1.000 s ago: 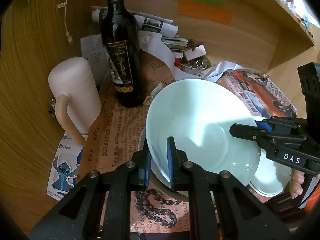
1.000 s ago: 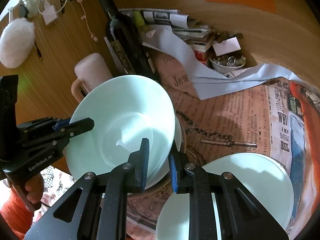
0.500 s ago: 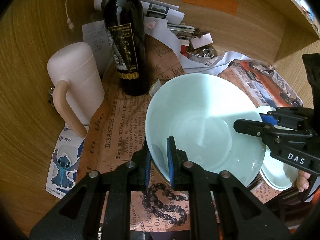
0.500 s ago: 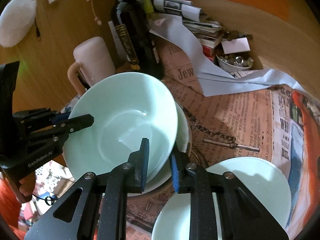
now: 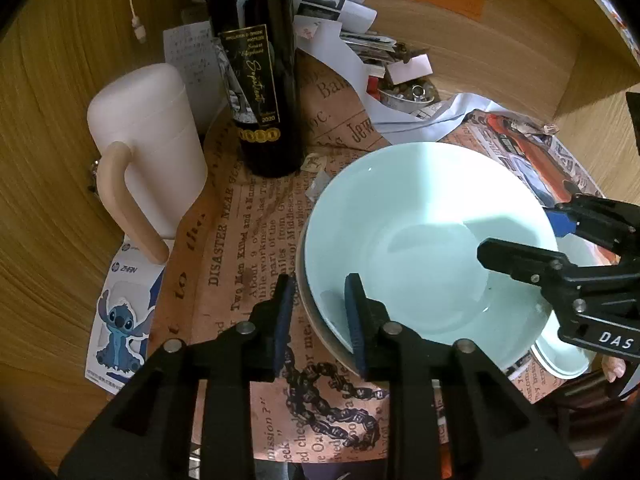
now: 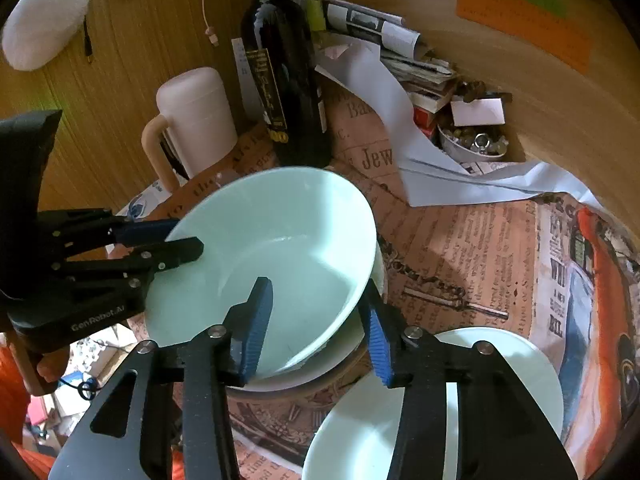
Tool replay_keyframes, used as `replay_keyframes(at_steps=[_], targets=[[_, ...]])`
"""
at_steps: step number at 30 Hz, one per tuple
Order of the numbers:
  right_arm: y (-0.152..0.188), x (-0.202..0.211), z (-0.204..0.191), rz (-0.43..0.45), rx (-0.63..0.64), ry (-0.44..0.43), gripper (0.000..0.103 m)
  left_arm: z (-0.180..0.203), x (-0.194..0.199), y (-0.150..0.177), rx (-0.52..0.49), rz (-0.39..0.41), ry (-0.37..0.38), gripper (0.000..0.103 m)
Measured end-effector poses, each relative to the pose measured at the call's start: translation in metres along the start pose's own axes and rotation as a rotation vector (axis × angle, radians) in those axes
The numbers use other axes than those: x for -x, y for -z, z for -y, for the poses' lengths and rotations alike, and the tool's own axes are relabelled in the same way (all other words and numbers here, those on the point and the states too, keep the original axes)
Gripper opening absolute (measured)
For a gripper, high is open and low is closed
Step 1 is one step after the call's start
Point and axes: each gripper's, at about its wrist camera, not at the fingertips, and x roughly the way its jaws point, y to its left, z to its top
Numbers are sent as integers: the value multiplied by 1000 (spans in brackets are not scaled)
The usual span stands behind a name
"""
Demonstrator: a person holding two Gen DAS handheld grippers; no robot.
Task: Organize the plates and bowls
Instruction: 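Lower the mint green bowl into the white bowl with both grippers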
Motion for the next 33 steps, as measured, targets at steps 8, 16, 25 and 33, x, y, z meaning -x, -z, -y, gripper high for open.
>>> replay_keyframes(at_steps=[8,16,25,33], targets=[[-3,20,9,76,-13,35,57,-7,20,-5,30,54,28,50],[-3,10,34,32,-114,9,60,-17,27,-5,78,67,71,62],[3,-6,36,-26,-157,-68,60,-15,0,9,92,-30,133,62],[7,-24,35,-83,-156,-97,60,-8,-13,10,94,-48,177,62]])
